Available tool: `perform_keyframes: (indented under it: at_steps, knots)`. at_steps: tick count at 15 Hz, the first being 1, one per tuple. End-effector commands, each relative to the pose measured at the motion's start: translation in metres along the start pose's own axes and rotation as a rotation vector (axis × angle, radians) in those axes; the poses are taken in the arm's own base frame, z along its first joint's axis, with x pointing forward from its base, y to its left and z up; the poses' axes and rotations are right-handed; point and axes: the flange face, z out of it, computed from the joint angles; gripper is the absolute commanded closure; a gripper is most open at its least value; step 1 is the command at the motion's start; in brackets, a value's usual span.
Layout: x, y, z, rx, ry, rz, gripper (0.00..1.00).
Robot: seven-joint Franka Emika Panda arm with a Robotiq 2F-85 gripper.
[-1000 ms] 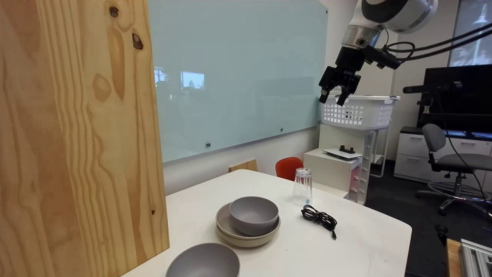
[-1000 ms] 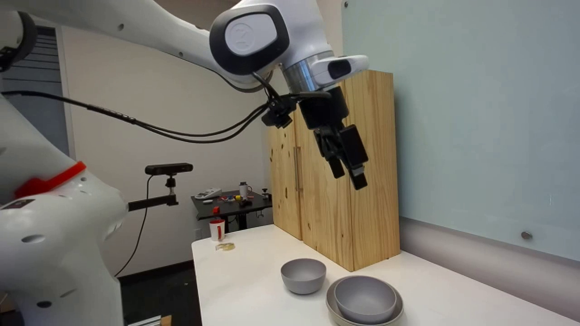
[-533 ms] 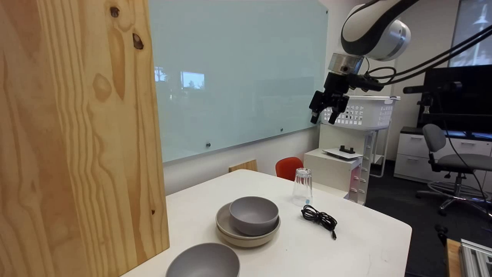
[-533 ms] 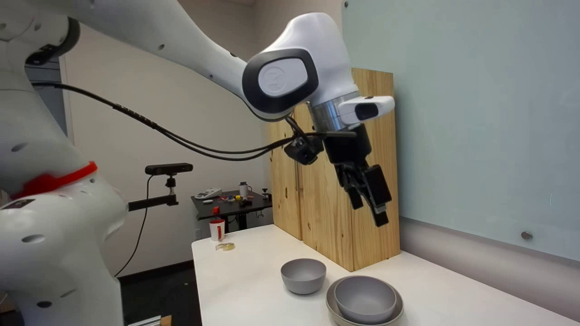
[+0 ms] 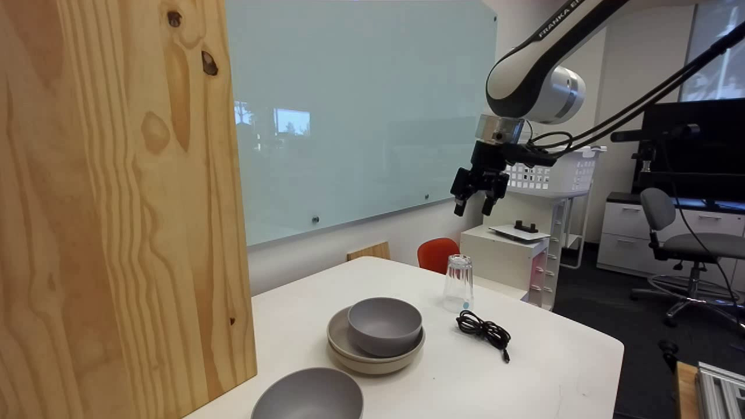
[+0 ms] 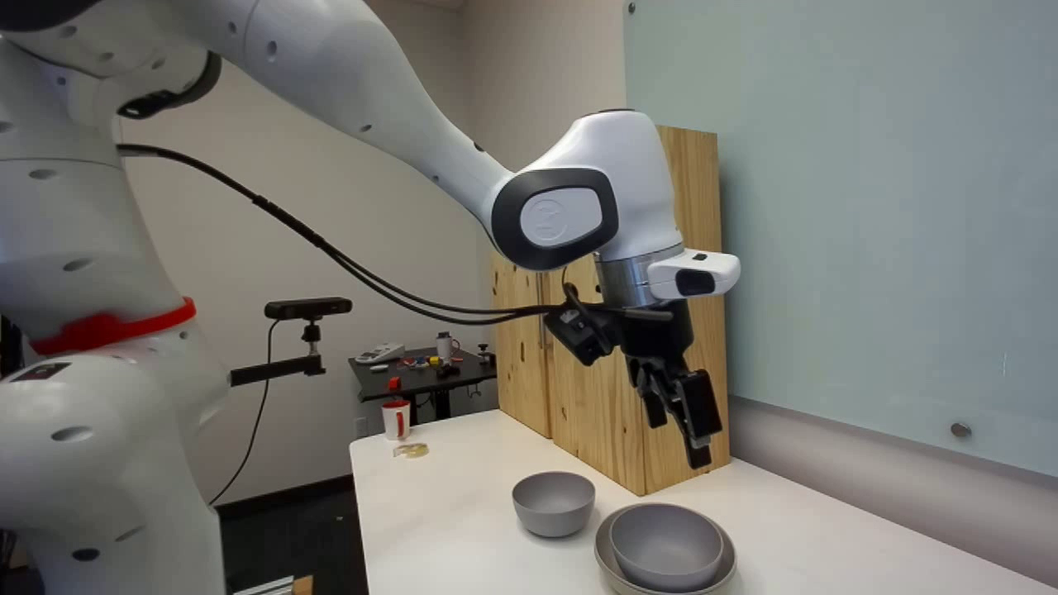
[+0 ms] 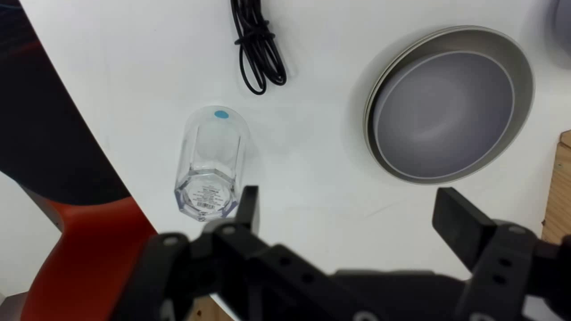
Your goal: Put the right bowl in the left bowl, then put the bowls on the plate
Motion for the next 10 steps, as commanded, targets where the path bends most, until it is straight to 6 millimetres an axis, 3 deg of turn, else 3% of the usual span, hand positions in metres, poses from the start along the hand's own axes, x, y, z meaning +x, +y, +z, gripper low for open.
perform_keyframes:
  at_steps: [1,10]
  knots:
    - [0.017,-0.009,0.021,0.029,-0.042,-0.023,0.00]
    - [0.061,-0.062,0.080,0.025,-0.133,-0.092,0.00]
